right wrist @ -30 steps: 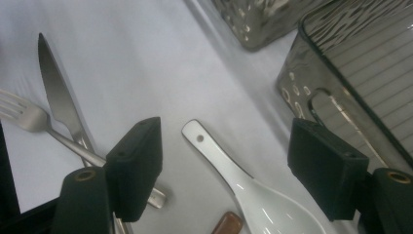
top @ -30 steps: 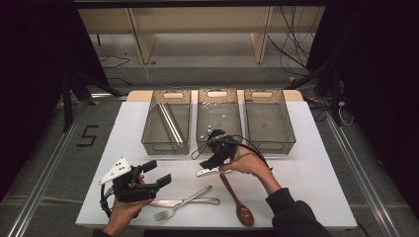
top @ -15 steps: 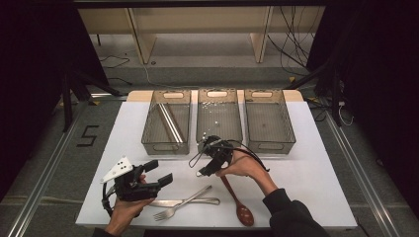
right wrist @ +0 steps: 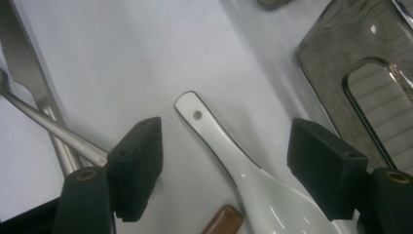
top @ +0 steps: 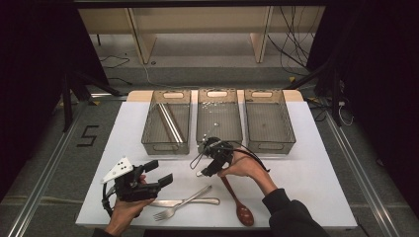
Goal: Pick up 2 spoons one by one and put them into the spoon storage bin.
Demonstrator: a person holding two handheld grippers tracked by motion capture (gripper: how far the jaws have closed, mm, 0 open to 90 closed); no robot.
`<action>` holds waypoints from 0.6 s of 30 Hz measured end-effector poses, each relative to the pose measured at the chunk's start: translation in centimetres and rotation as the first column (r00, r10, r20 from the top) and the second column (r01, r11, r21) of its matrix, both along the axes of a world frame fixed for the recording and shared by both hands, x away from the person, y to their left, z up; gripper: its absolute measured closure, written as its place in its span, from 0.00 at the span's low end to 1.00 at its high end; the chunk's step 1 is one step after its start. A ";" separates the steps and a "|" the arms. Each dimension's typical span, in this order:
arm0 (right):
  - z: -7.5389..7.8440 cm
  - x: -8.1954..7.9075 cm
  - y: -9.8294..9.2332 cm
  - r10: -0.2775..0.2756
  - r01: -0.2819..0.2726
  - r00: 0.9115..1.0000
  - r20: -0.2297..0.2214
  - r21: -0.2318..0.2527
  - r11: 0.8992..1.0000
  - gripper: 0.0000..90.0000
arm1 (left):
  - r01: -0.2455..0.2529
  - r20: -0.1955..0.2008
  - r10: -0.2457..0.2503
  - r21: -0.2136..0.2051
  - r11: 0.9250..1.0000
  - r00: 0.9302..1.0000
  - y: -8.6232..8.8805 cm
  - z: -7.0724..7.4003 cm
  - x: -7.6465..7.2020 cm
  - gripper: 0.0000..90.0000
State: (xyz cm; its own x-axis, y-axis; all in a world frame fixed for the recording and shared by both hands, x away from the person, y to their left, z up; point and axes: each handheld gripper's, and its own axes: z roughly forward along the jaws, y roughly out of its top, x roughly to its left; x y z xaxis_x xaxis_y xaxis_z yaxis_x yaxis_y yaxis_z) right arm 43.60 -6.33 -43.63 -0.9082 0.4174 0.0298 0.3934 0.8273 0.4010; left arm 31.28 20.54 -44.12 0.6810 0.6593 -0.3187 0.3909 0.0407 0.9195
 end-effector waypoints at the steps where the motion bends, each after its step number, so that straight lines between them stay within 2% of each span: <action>1: -0.1 0.0 0.0 0.003 -0.003 1.000 0.000 -0.003 1.000 0.35 | 0.000 -0.001 0.000 0.000 1.000 1.000 0.0 0.0 0.0 0.18; 10: -0.5 0.3 -0.1 0.007 -0.007 1.000 0.001 -0.036 0.999 0.42 | 0.002 0.006 -0.002 -0.001 1.000 1.000 0.0 0.1 -0.1 0.18; 18: -1.2 0.3 0.0 0.051 -0.049 0.999 0.018 -0.077 0.996 0.47 | 0.000 0.007 0.000 0.002 1.000 1.000 0.1 0.1 -0.2 0.18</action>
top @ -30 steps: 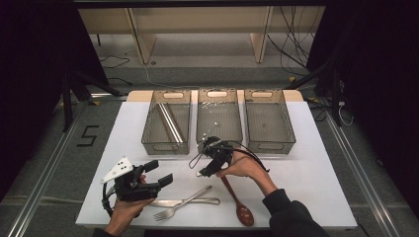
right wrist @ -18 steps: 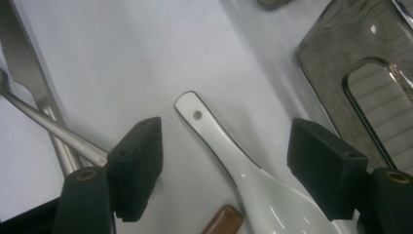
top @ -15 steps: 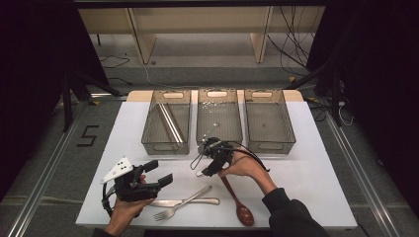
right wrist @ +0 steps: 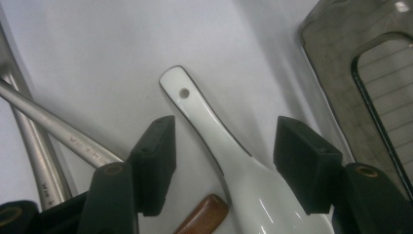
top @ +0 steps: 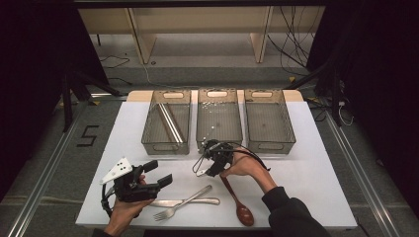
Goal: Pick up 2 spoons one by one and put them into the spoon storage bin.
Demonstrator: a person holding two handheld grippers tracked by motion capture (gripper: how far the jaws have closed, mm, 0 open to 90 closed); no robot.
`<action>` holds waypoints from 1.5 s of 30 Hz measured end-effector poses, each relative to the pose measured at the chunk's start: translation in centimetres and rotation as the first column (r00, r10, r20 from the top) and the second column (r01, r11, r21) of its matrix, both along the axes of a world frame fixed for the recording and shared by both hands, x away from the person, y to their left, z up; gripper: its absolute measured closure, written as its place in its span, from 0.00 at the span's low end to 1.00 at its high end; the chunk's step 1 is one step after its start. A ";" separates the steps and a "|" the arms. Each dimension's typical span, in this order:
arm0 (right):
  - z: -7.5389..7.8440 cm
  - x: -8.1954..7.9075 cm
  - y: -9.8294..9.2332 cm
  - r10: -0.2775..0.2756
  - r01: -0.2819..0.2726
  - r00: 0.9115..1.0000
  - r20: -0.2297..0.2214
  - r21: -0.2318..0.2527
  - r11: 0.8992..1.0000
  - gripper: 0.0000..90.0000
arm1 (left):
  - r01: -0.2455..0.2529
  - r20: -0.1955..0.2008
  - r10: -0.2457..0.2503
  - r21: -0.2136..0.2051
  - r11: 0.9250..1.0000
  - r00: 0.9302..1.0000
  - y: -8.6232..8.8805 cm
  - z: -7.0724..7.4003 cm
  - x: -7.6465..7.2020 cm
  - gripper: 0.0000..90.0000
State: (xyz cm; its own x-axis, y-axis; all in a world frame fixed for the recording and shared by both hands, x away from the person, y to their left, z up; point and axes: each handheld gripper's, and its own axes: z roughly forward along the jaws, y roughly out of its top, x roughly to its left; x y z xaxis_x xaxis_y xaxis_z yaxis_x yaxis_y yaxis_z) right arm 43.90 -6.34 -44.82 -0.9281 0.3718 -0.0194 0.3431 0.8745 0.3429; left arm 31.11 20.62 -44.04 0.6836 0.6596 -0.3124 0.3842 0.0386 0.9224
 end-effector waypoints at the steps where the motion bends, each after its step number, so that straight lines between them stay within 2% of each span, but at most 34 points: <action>1: 0.0 0.0 0.0 0.001 -0.002 1.000 -0.006 -0.013 1.000 0.48 | -0.001 0.000 0.001 0.000 1.000 1.000 0.0 0.0 0.0 0.18; 5: -0.5 -0.1 0.2 0.008 -0.008 1.000 0.007 -0.034 0.999 0.51 | 0.000 0.000 0.000 0.001 1.000 1.000 0.0 0.0 0.0 0.18; 6: -0.5 0.0 0.2 0.016 -0.016 1.000 0.003 -0.055 0.998 0.51 | 0.000 0.000 0.000 0.001 1.000 1.000 0.0 0.0 0.0 0.18; 8: -0.7 -0.1 0.3 0.019 -0.018 1.000 0.013 -0.056 0.998 0.53 | -0.001 0.002 0.001 -0.001 1.000 1.000 0.0 0.0 0.0 0.18; 13: -1.2 0.1 0.5 0.038 -0.037 0.999 0.010 -0.092 0.995 0.58 | -0.002 0.004 0.002 -0.001 1.000 1.000 0.1 0.0 0.0 0.18; 29: -1.1 0.6 0.3 0.066 -0.065 0.998 0.010 -0.095 0.993 0.81 | -0.003 0.002 0.003 -0.002 1.000 1.000 0.1 0.0 0.0 0.18; 34: -1.1 0.7 0.4 0.091 -0.089 0.996 0.012 -0.101 0.991 0.82 | -0.003 0.001 0.003 -0.002 1.000 1.000 0.1 0.0 0.0 0.18; 39: -1.0 0.5 0.7 0.115 -0.111 0.993 0.028 -0.131 0.985 0.83 | -0.003 0.003 0.003 -0.002 1.000 1.000 0.1 0.0 0.0 0.18; 45: -0.8 0.5 0.8 0.112 -0.105 0.993 0.042 -0.138 0.985 0.85 | -0.002 0.004 0.002 0.000 1.000 1.000 0.2 0.0 0.0 0.18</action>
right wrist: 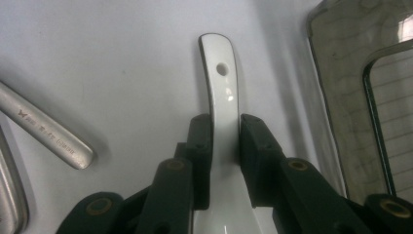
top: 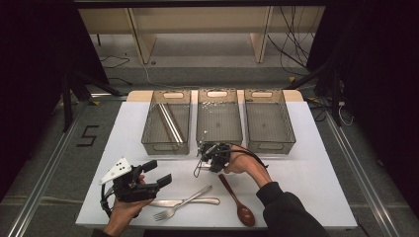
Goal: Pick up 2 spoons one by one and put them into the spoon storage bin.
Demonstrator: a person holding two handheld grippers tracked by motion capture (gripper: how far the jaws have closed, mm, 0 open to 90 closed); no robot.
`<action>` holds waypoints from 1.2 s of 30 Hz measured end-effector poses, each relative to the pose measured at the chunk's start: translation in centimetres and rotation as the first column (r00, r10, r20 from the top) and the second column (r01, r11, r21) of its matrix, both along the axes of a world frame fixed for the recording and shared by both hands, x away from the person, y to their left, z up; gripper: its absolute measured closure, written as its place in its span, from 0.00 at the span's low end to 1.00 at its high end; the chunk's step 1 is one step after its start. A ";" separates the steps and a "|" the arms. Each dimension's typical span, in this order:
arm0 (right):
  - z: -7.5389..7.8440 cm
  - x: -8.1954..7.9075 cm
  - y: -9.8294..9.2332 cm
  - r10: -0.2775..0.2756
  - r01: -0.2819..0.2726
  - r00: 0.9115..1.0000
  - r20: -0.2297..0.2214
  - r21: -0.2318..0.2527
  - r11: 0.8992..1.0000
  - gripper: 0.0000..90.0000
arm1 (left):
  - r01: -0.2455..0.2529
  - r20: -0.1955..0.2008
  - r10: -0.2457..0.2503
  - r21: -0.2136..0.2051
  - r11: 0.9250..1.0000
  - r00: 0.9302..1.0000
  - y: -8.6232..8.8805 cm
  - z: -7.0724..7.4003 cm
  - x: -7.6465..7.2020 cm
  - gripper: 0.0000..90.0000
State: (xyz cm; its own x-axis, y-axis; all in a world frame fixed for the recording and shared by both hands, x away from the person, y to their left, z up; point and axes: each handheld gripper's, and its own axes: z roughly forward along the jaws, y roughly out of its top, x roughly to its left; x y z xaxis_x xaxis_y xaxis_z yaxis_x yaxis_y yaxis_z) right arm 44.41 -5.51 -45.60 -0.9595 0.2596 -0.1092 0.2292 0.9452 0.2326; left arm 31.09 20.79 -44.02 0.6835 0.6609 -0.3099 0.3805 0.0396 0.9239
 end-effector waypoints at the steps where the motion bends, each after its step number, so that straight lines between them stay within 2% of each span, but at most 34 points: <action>1: 0.0 0.0 0.0 0.000 0.000 1.000 0.000 0.002 1.000 0.85 | -0.001 0.000 0.001 -0.002 1.000 1.000 0.0 0.0 0.0 0.18; 6: 0.4 0.2 -0.3 -0.022 0.022 1.000 0.006 0.008 1.000 0.90 | -0.001 -0.001 0.001 0.000 1.000 1.000 0.0 0.0 0.0 0.18; 7: 0.4 0.1 -0.3 -0.027 0.027 1.000 0.014 0.007 1.000 0.95 | -0.001 -0.001 0.001 -0.001 1.000 1.000 -0.1 0.0 0.0 0.18; 8: 0.5 0.2 -0.3 -0.032 0.032 0.999 0.025 0.004 0.999 0.96 | -0.001 -0.001 0.001 -0.001 1.000 1.000 -0.1 0.0 0.0 0.18; 12: 0.5 0.2 -0.3 -0.043 0.043 0.999 0.019 0.001 0.999 0.96 | -0.002 -0.001 0.002 0.000 1.000 1.000 0.0 0.0 0.0 0.18; 19: 1.6 -0.1 -0.4 -0.049 0.048 0.998 0.048 0.019 0.999 0.96 | -0.002 -0.001 0.002 0.000 1.000 1.000 -0.1 0.0 0.0 0.18; 24: 3.0 -0.5 -0.7 -0.074 0.069 0.995 0.066 0.074 0.995 0.96 | -0.002 -0.001 0.002 0.000 1.000 1.000 0.0 0.0 0.0 0.18; 25: 3.3 -0.4 -0.8 -0.059 0.052 0.996 0.073 0.089 0.995 0.96 | -0.002 -0.001 0.002 0.000 1.000 1.000 0.0 0.0 0.0 0.18; 36: 6.3 -0.5 -1.6 -0.106 0.091 0.992 0.065 0.195 0.977 0.96 | -0.003 -0.001 0.003 0.001 1.000 1.000 -0.1 0.0 0.0 0.18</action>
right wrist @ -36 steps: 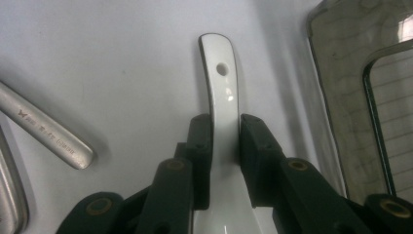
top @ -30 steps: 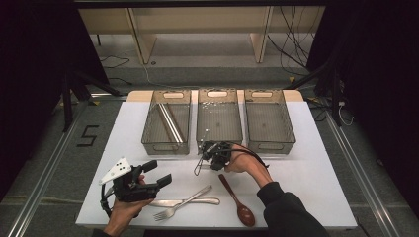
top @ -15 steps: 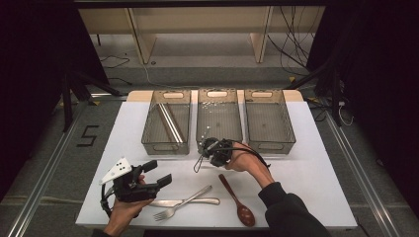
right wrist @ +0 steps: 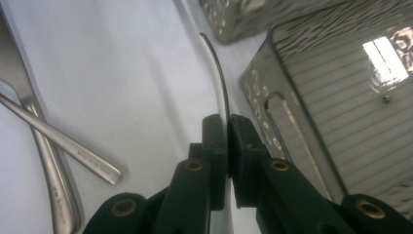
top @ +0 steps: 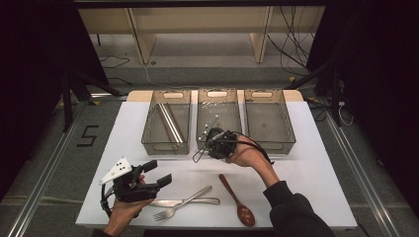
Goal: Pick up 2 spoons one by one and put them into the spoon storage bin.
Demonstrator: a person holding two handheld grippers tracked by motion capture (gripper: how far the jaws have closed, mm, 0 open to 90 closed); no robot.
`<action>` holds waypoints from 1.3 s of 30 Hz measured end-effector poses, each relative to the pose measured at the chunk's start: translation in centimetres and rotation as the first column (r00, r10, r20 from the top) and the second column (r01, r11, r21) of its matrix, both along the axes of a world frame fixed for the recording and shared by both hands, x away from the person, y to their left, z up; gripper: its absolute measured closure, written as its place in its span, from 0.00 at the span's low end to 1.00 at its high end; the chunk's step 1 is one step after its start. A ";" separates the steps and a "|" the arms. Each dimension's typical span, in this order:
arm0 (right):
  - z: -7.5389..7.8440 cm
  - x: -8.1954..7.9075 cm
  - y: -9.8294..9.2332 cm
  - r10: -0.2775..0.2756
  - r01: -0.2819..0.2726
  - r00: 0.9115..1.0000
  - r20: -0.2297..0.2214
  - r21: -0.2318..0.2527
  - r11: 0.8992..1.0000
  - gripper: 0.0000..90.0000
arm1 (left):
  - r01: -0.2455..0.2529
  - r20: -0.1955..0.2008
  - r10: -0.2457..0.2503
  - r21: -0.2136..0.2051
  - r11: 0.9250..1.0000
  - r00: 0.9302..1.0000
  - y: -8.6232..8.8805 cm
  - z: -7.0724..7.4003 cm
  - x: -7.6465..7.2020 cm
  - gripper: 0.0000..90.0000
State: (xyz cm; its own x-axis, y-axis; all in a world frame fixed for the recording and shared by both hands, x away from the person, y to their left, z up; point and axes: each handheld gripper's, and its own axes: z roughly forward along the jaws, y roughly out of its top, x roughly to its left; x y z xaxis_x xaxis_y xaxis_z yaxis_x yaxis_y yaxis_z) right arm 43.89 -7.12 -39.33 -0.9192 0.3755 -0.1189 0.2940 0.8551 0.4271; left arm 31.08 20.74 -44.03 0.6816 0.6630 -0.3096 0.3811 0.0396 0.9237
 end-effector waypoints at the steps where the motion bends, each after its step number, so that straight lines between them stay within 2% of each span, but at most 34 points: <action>1: 0.2 0.1 -0.1 -0.002 0.002 1.000 0.003 0.015 1.000 0.96 | 0.000 0.000 0.000 0.000 1.000 1.000 0.0 0.0 0.0 0.18; 3: 0.7 0.3 -0.2 -0.012 0.011 1.000 0.011 0.036 0.999 0.96 | 0.000 0.000 0.000 -0.001 1.000 1.000 0.0 0.0 0.0 0.18; 5: 1.3 0.4 -0.3 -0.047 0.046 0.999 0.012 0.059 0.997 0.96 | 0.000 0.000 0.000 -0.001 1.000 1.000 0.0 0.0 0.0 0.18; 9: 2.5 1.1 -0.6 -0.061 0.057 0.998 0.030 0.110 0.992 0.96 | 0.001 0.000 -0.001 -0.001 1.000 1.000 0.0 0.0 0.0 0.18; 12: 3.2 1.5 -0.7 -0.070 0.064 0.997 0.045 0.127 0.990 0.96 | 0.000 0.000 0.000 -0.001 1.000 1.000 0.0 0.0 0.0 0.18; 16: 3.8 2.3 -0.8 -0.109 0.100 0.993 0.052 0.156 0.983 0.96 | 0.000 0.000 0.000 -0.002 1.000 1.000 0.1 0.0 0.0 0.18; 25: 4.7 3.9 -1.4 -0.205 0.184 0.974 0.093 0.197 0.963 0.96 | 0.000 0.000 0.000 0.000 1.000 1.000 0.1 0.0 0.0 0.18; 30: 4.7 4.8 -1.6 -0.256 0.232 0.963 0.086 0.226 0.946 0.96 | 0.001 0.001 -0.001 0.001 1.000 1.000 0.1 0.0 0.0 0.18; 31: 4.6 5.0 -1.6 -0.258 0.232 0.962 0.091 0.227 0.946 0.96 | 0.000 0.001 0.000 0.000 1.000 1.000 0.2 0.0 0.0 0.18; 34: 4.4 5.5 -1.6 -0.296 0.269 0.951 0.085 0.235 0.934 0.96 | -0.002 0.001 0.002 -0.003 1.000 1.000 0.1 0.0 0.0 0.18; 37: 4.1 6.0 -1.7 -0.301 0.273 0.949 0.094 0.231 0.934 0.96 | -0.002 0.001 0.002 -0.003 1.000 1.000 0.2 0.0 0.0 0.18; 38: 4.0 6.0 -1.6 -0.311 0.282 0.946 0.092 0.235 0.930 0.96 | -0.002 0.001 0.002 -0.003 1.000 1.000 0.2 0.0 0.0 0.18; 39: 3.9 6.2 -1.7 -0.303 0.275 0.948 0.096 0.233 0.933 0.96 | -0.002 0.001 0.002 -0.003 1.000 1.000 0.2 0.0 0.0 0.18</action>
State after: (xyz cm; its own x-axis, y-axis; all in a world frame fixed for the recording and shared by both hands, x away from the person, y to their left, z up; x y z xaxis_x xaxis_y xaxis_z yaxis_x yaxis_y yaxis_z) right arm 50.06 -8.80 -35.40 -0.7494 0.6520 -0.1157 0.4454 0.6256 0.6406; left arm 31.09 20.92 -44.02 0.6806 0.6634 -0.3111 0.3804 0.0429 0.9238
